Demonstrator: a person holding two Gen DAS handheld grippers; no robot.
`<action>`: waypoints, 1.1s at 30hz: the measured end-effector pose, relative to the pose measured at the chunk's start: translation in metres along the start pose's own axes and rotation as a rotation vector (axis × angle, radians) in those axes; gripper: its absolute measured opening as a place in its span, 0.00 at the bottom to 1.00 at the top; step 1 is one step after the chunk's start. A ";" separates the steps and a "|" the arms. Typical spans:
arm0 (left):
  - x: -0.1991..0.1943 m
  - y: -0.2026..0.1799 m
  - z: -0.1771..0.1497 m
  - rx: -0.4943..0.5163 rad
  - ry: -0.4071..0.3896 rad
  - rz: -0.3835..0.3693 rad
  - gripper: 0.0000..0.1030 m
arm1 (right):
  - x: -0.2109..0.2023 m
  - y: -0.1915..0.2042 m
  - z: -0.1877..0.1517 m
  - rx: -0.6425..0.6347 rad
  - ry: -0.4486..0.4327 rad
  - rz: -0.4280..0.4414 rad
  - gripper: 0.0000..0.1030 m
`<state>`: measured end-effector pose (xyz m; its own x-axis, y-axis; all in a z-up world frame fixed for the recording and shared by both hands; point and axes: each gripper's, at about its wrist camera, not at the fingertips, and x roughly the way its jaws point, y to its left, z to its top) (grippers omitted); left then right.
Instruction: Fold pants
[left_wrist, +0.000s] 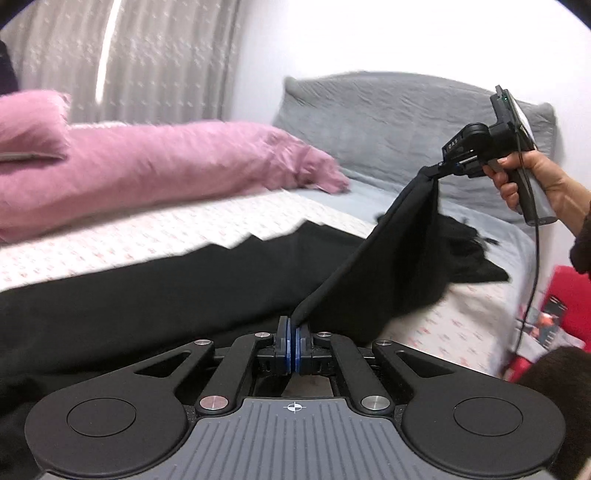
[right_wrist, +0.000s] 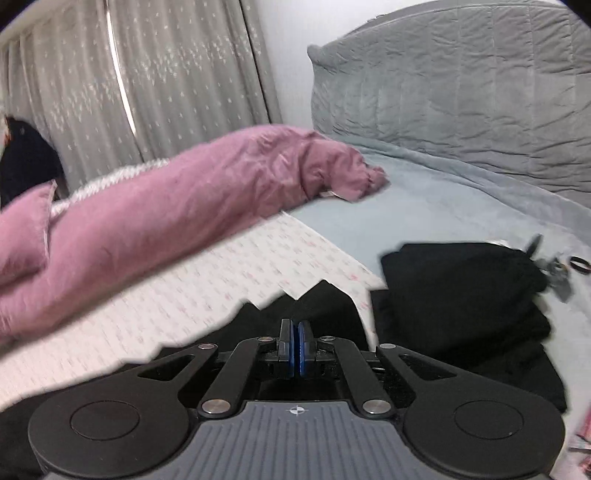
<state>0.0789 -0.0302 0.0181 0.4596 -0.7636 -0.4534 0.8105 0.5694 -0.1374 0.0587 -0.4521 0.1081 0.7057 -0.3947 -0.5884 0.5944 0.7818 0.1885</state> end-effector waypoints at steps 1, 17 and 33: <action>0.002 -0.001 -0.002 -0.007 0.025 -0.023 0.01 | -0.001 -0.006 -0.008 -0.004 0.018 -0.015 0.01; 0.019 -0.022 -0.055 0.095 0.378 -0.194 0.04 | -0.057 -0.105 -0.122 -0.039 0.355 -0.157 0.09; -0.089 0.071 -0.054 -0.215 0.218 0.453 0.87 | -0.019 0.021 -0.118 -0.292 0.319 0.119 0.72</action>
<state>0.0758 0.0947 0.0009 0.6411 -0.3597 -0.6779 0.4456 0.8937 -0.0528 0.0125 -0.3712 0.0308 0.5814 -0.1605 -0.7976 0.3497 0.9345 0.0668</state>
